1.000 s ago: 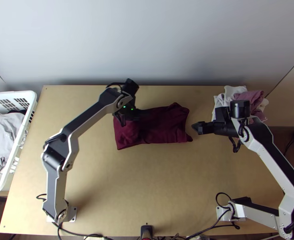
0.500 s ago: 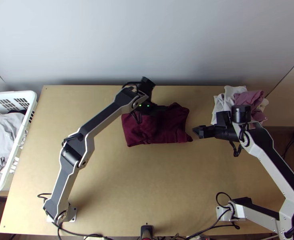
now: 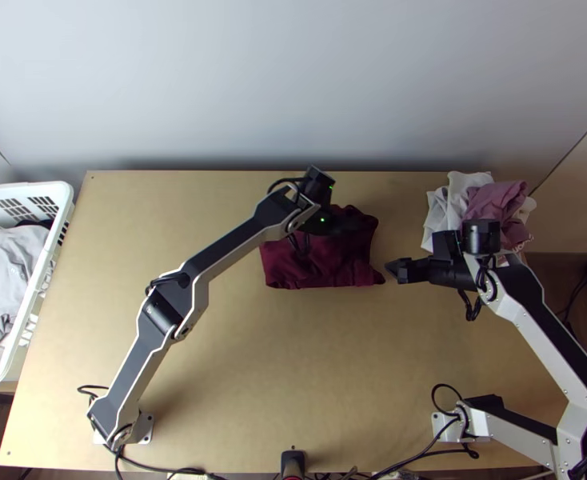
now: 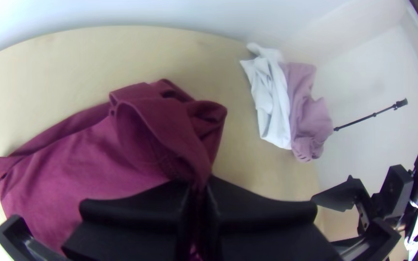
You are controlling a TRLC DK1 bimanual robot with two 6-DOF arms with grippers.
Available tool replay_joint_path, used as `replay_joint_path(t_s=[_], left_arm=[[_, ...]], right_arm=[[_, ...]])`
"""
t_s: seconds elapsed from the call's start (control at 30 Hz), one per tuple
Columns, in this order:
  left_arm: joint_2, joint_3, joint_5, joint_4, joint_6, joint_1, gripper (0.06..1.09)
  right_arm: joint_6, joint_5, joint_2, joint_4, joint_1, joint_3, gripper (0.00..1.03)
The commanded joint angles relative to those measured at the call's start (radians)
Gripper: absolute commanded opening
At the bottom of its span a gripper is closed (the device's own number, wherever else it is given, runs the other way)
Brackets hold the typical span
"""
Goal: Fold the t-shirt
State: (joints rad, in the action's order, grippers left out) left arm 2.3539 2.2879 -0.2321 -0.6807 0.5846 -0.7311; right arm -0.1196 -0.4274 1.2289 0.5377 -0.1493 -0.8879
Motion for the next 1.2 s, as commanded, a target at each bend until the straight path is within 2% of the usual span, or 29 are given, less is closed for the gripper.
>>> replay_joint_path(t_s=[0.0,0.1,0.2,0.23,0.3,0.33,0.4,0.43,0.63,0.77,1.0,1.17], left_arm=[[0.012,0.01,-0.013,0.07,0.024,-0.033,0.09],[-0.001,0.033,-0.013,0.082,0.057,-0.051,0.13],[-0.012,0.031,-0.018,0.078,0.049,-0.059,0.14],[-0.012,0.031,-0.026,0.073,0.037,-0.064,0.17],[-0.01,0.031,-0.023,0.063,-0.008,-0.074,0.36],[-0.01,0.031,-0.023,0.044,-0.04,-0.082,0.5],[-0.007,0.03,0.01,0.015,-0.068,-0.093,0.98],[-0.004,0.03,0.02,0.004,-0.068,-0.094,1.04],[0.045,0.03,0.093,-0.022,-0.002,-0.057,1.04],[0.05,0.03,0.082,-0.026,0.081,0.001,1.04],[-0.021,-0.011,0.031,-0.089,0.078,0.058,1.04],[-0.068,-0.045,0.024,-0.215,-0.005,0.116,1.04]], right_arm=[[-0.003,-0.005,-0.006,-0.019,-0.006,0.033,0.99],[-0.003,-0.004,-0.016,-0.031,-0.009,0.056,0.99],[-0.003,-0.004,-0.019,-0.031,-0.009,0.06,0.99],[-0.003,-0.004,-0.02,-0.031,-0.009,0.061,0.99],[-0.003,-0.005,-0.025,-0.031,-0.01,0.066,0.99],[-0.005,-0.004,-0.026,-0.031,-0.013,0.069,0.99],[-0.006,-0.005,-0.032,-0.031,-0.016,0.073,0.99],[-0.006,-0.005,-0.035,-0.031,-0.018,0.078,0.99],[-0.008,-0.008,-0.052,-0.038,-0.021,0.104,0.99],[-0.009,-0.008,-0.065,-0.045,-0.027,0.121,0.99],[-0.018,-0.008,-0.071,-0.047,-0.044,0.106,0.99],[-0.052,-0.022,-0.063,-0.047,-0.073,0.115,0.99]])
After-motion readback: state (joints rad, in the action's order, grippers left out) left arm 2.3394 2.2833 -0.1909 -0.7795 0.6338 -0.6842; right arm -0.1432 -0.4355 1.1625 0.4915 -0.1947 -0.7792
